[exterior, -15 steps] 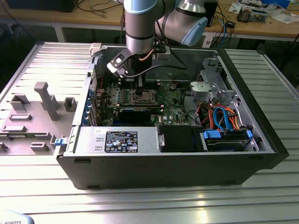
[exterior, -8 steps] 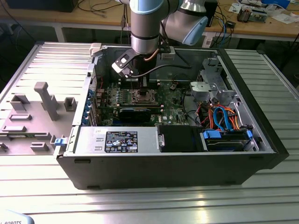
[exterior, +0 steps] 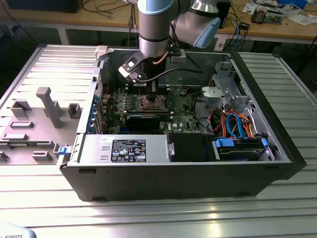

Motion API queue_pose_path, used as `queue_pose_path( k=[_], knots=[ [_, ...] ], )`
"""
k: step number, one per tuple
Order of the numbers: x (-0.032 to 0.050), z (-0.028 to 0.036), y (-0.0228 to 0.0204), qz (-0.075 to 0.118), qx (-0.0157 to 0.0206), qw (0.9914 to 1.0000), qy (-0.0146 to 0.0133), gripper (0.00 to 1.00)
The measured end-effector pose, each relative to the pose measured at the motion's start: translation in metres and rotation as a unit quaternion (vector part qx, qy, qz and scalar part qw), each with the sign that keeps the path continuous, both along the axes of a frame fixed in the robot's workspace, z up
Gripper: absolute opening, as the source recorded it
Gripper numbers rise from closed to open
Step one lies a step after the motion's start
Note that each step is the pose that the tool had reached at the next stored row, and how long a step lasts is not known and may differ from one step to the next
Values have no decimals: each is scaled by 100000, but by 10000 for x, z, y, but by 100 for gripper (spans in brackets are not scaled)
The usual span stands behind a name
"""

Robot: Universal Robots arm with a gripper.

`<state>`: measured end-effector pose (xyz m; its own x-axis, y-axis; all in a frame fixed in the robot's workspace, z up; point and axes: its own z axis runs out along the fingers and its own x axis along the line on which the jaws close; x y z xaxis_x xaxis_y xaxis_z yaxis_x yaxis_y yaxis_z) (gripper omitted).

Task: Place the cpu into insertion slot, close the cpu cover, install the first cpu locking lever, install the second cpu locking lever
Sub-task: 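Install the first cpu locking lever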

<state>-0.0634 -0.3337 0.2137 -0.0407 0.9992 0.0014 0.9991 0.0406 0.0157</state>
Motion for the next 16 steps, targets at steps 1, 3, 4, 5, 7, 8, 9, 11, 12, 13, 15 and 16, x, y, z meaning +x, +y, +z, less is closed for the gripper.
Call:
queue_pose_path(
  k=[1, 3, 4, 5, 7, 8, 9, 11, 12, 13, 15, 16],
  knots=[
    [0, 5, 0, 0, 4, 100000, -3, 12],
    [0, 24, 0, -1, 7, 100000, -4, 12],
    [0, 28, 0, 1, 8, 100000, -3, 12],
    [0, 36, 0, -2, 8, 100000, -6, 12],
    [0, 47, 0, 0, 6, 100000, -3, 12],
    [0, 50, 0, 2, 6, 100000, -3, 12],
    [0, 51, 0, 3, 13, 100000, -8, 12],
    [0, 62, 0, 0, 3, 100000, 0, 12],
    [0, 68, 0, -1, 4, 100000, -2, 12],
    [0, 73, 0, 1, 16, 100000, -11, 12],
    [0, 86, 0, 1, 4, 100000, -5, 12],
    [0, 87, 0, 1, 17, 100000, -11, 12]
  ],
)
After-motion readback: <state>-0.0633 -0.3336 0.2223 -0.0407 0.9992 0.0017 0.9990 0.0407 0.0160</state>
